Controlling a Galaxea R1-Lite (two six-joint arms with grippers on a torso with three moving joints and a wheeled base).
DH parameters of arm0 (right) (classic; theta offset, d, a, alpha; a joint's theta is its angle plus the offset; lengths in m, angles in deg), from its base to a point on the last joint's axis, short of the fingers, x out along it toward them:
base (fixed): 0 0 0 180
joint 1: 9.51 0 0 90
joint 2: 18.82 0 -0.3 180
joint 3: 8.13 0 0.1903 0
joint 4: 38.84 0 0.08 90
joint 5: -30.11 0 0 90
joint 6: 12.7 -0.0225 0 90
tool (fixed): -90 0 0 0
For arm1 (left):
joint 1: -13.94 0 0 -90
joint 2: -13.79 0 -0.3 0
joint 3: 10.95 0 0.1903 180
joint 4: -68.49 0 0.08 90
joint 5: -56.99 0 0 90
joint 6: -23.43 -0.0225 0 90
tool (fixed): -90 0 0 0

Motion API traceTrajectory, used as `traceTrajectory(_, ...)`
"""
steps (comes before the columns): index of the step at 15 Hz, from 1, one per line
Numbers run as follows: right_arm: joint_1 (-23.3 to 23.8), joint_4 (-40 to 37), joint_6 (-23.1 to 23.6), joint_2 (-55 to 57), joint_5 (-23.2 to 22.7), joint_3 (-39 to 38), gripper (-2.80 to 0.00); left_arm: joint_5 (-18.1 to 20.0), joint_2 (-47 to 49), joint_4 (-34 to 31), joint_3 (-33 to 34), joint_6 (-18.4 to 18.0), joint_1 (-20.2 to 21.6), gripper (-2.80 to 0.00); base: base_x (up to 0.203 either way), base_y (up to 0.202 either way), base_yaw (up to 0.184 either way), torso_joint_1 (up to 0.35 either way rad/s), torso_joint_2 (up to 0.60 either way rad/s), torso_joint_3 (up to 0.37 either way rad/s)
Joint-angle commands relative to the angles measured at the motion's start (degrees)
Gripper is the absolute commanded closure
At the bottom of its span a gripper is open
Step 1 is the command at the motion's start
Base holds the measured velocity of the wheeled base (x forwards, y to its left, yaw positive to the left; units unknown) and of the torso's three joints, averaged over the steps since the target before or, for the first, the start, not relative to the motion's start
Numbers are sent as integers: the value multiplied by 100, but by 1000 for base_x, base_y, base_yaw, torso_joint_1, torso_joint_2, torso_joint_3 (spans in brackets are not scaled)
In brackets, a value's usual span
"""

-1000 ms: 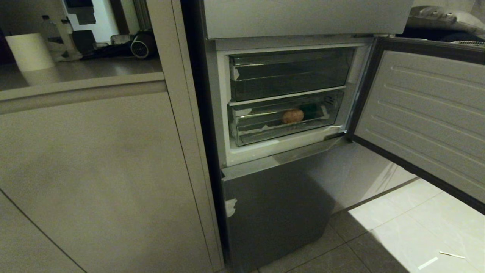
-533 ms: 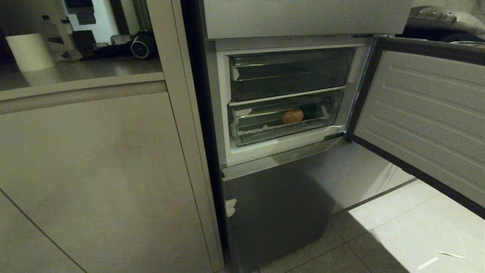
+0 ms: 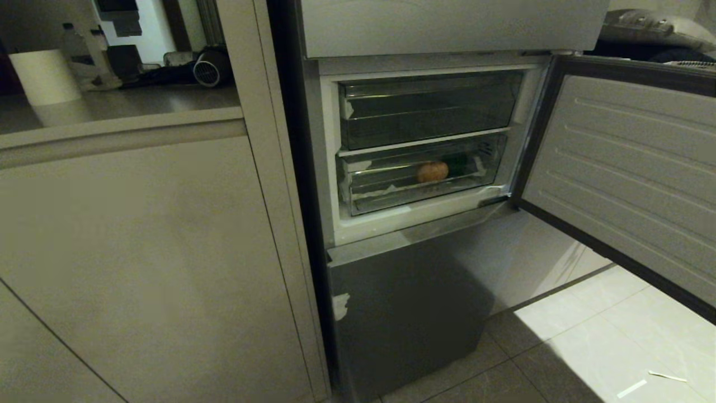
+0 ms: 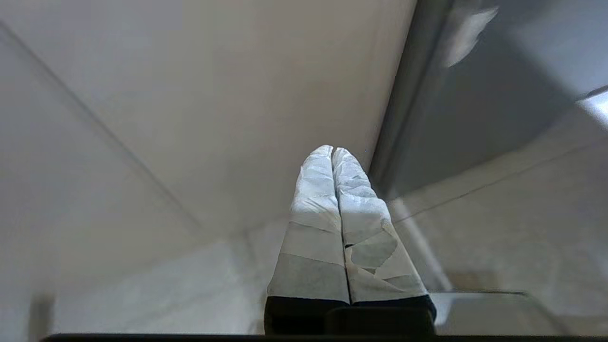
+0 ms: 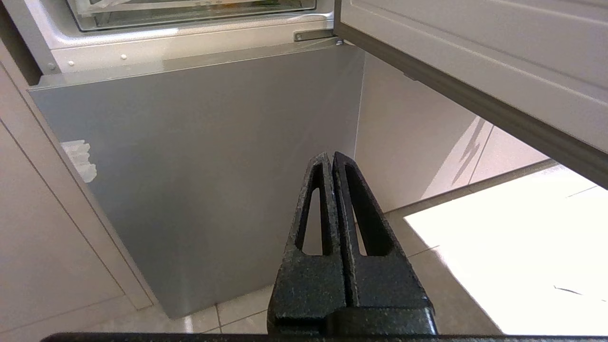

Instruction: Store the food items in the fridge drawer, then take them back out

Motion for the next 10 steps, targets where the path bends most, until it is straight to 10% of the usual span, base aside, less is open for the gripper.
traceTrajectory(1, -1, 2, -1, -1, 0, -176, 0, 109, 18, -21, -39, -51, -417, 0, 0, 0, 0, 0, 0, 0)
traceTrajectory(4, -1, 2, 7, 7, 0, -176, 0, 157, -11, 127, 42, -143, -1299, 0, 0, 0, 0, 0, 0, 0)
traceTrajectory(6, -1, 2, 7, -1, 0, -176, 0, -303, -203, 372, 292, -55, -1131, 0, 0, 0, 0, 0, 0, 0)
traceTrajectory(10, -1, 2, 14, -1, 0, -176, 0, -43, -1522, 321, 273, -400, -916, 0, 0, 0, 0, 0, 0, 0)
